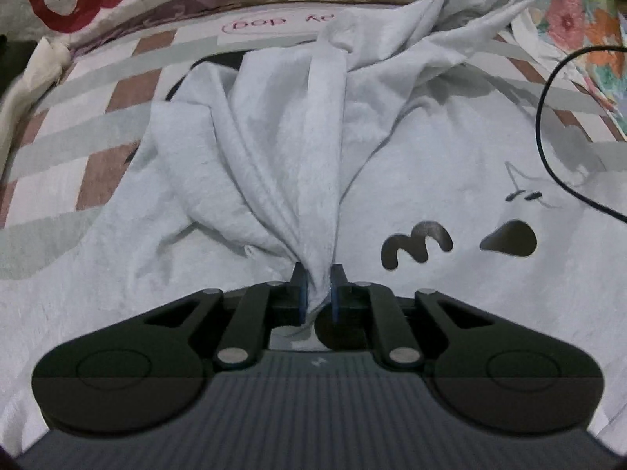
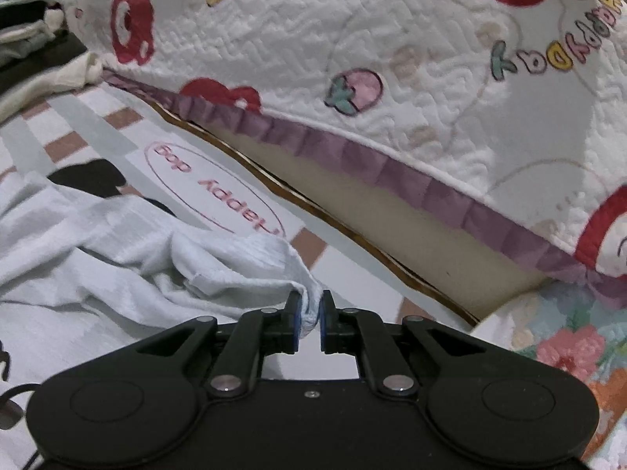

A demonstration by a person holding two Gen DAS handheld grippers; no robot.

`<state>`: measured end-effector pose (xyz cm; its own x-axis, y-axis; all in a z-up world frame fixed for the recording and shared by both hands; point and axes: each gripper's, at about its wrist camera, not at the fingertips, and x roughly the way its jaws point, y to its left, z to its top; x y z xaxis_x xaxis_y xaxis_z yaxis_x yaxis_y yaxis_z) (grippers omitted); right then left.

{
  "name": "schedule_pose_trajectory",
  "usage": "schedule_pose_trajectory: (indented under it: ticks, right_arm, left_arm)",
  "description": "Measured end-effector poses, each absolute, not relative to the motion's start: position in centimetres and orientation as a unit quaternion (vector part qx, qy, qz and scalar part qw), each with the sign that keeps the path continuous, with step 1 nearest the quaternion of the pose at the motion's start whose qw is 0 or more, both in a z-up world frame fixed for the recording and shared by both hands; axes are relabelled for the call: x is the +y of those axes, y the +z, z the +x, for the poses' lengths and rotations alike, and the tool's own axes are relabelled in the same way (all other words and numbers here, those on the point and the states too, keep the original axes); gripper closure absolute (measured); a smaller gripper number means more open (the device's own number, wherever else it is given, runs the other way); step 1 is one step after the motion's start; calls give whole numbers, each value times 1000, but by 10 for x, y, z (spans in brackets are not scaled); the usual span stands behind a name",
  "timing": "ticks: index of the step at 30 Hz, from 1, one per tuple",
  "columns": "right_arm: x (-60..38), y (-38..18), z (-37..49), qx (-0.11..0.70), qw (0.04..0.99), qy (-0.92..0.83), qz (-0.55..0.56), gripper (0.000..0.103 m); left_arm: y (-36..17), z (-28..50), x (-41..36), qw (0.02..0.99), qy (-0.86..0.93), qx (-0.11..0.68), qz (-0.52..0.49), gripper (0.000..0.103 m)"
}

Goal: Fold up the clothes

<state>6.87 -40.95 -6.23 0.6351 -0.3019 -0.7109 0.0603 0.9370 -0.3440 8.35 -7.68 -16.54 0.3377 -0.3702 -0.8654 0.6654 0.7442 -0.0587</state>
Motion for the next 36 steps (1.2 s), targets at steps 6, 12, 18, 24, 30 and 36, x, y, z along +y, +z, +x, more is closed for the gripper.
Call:
schedule_pose_trajectory:
  ticks: [6, 12, 18, 24, 30, 36]
  right_arm:
    - [-420, -57, 70, 392, 902, -110, -143, 96]
    - [-431, -64, 56, 419, 881, -109, -192, 96]
    - [-413, -98, 75, 512, 828, 6, -227, 96]
    - [-452, -86, 77, 511, 852, 17, -114, 94]
    - [-479, -93, 64, 532, 840, 100, 26, 90]
    - [-478, -100, 67, 539, 836, 100, 32, 85]
  left_arm:
    - [-112, 114, -38, 898, -180, 378, 136, 100]
    - [-95, 136, 52, 908, -124, 398, -49, 100]
    - [-142, 134, 58, 890, -85, 446, -34, 100]
    - [-112, 126, 67, 924, -78, 370, -50, 93]
    - [-126, 136, 69, 905, -69, 418, -39, 77]
    - [-133, 133, 48, 900, -87, 427, 14, 76]
